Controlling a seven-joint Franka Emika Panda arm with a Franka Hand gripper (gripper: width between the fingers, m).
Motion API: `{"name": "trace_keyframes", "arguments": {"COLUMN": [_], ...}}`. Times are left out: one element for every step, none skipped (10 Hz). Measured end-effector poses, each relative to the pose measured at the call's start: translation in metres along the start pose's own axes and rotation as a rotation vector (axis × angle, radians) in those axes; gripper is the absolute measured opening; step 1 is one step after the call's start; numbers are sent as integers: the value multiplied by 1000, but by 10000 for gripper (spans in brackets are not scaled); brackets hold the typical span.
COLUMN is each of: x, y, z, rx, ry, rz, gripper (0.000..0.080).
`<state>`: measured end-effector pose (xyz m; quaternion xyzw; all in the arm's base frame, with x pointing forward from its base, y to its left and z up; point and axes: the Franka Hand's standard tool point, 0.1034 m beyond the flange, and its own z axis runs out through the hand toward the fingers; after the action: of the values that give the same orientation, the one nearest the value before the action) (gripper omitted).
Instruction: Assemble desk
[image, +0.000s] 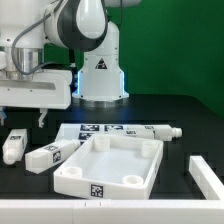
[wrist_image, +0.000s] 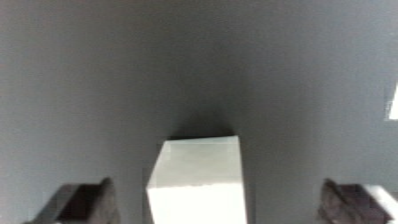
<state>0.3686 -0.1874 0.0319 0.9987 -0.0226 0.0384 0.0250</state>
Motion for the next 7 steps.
{"name": "trace_keyframes", "arguments": {"x": [3, 11, 23, 44, 64, 75, 76], "y": [-8, -27, -49, -67, -80, -80, -75], "z": [-1, -7, -17, -27, -33, -33, -30], "rx": [8, 28, 84, 118, 128, 132, 128], "ry": [0, 1, -20, -33, -33, -24, -23], "rz": [88, 125, 146, 179, 174, 131, 87], "gripper": [615, 643, 643, 648, 648, 648, 648]}}
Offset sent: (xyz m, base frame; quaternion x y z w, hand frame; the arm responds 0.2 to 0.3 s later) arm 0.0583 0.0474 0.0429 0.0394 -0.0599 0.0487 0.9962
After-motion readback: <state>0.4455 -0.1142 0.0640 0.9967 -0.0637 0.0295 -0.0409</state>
